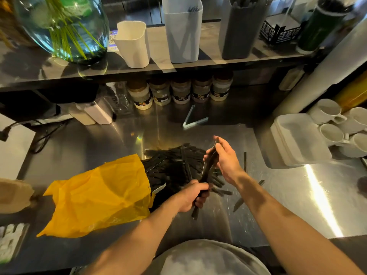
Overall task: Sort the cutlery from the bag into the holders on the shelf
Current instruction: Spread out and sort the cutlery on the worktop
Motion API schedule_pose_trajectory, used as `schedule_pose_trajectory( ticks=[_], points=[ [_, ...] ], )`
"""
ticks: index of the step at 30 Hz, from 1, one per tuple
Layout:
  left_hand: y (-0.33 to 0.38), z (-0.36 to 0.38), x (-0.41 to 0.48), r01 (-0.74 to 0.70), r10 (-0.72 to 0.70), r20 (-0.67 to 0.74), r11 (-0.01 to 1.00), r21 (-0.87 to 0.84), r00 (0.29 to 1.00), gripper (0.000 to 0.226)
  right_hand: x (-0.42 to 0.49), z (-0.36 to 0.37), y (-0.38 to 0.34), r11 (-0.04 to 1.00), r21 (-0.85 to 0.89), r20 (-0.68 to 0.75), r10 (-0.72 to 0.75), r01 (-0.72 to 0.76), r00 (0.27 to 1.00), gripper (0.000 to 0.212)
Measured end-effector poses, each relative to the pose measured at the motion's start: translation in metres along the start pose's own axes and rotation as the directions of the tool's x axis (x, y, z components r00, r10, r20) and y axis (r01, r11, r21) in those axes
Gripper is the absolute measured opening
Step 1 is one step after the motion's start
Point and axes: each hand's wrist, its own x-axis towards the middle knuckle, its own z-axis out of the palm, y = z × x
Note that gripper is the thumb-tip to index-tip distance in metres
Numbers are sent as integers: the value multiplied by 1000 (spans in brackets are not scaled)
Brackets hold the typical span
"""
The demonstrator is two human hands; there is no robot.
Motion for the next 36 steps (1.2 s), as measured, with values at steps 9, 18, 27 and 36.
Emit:
schedule_pose_trajectory(
  ticks=[9,18,27,36],
  points=[
    [-8,12,4,33,-26,-62,994,103,998,37,-13,-9,3,999,5,-7,51,-51,999,25],
    [-40,52,8,120,-90,-152,972,204,984,16,-26,-32,31,979,106,-126,185,-173,975,24],
    [-52,84,16,139,-116,-141,975,170,983,26,-55,-66,69,946,-133,-61,290,-295,955,35],
    [-44,90,34,22,-13,-122,997,78,992,32,-34,-122,86,947,-294,-135,97,-133,986,24]
  ],
)
